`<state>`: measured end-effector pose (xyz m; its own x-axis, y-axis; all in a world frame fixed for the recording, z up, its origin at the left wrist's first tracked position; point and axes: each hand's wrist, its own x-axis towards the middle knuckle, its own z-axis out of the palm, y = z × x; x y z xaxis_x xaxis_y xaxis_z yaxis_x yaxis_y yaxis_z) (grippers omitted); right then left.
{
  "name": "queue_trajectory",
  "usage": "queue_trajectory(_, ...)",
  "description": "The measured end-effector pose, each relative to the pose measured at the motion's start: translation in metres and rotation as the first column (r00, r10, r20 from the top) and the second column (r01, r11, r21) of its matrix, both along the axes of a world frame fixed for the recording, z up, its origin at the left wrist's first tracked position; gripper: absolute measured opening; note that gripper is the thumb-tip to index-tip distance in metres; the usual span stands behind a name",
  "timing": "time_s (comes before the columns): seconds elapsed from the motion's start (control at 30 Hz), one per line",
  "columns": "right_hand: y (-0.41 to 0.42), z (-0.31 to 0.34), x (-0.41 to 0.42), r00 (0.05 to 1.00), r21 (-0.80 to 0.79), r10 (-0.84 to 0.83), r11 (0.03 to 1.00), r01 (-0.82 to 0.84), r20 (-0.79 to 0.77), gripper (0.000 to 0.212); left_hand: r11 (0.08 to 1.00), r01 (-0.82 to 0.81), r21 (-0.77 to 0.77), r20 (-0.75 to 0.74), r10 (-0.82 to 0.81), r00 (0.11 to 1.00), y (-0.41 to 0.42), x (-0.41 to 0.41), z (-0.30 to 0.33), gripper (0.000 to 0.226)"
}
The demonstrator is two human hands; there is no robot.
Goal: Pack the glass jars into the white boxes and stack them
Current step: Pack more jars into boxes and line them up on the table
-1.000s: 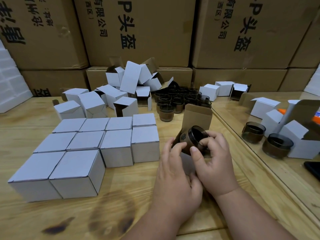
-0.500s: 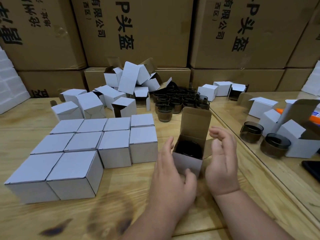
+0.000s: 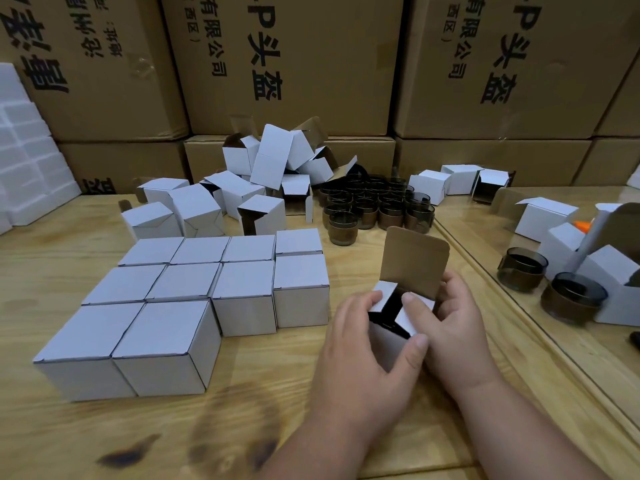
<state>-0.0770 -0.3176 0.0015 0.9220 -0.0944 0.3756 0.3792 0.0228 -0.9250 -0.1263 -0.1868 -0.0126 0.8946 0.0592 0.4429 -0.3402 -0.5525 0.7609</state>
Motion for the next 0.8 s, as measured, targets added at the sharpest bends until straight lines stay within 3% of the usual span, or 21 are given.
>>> queue_trajectory(0.17, 0.004, 0.003, -0.006, 0.983, -0.197, -0.051, 0.977, 0.086, 0.175, 0.021, 0.997, -0.04, -0.065, -0.018, 0.039, 0.999, 0.001, 0.001, 0.002, 0.063)
queue_trajectory(0.3, -0.001, 0.006, -0.009, 0.946, -0.255, -0.074, 0.954, 0.159, 0.315, 0.02, 0.996, -0.037, -0.079, -0.048, 0.033, 0.998, 0.0, 0.002, 0.002, 0.051)
queue_trajectory(0.37, -0.002, 0.004, -0.012, 0.919, -0.29, -0.049, 0.941, 0.174, 0.392, 0.036, 0.995, -0.033, -0.092, -0.053, 0.029, 0.998, 0.0, 0.003, 0.003, 0.044)
queue_trajectory(0.43, 0.001, 0.004, -0.013, 0.919, -0.266, -0.049, 0.95, 0.164, 0.39, 0.043, 0.992, -0.026, -0.124, -0.051, 0.02, 0.999, -0.001, 0.003, 0.004, 0.041)
queue_trajectory(0.57, 0.005, 0.001, -0.011, 0.912, -0.265, -0.114, 0.936, 0.232, 0.395, 0.014, 0.982, -0.012, -0.189, -0.062, 0.0, 0.998, -0.002, 0.002, 0.007, 0.038)
queue_trajectory(0.8, 0.0, 0.002, -0.011, 0.945, -0.396, 0.079, 0.917, 0.056, 0.317, 0.039, 0.979, 0.029, -0.203, -0.06, -0.042, 0.997, 0.003, -0.002, 0.007, 0.039)
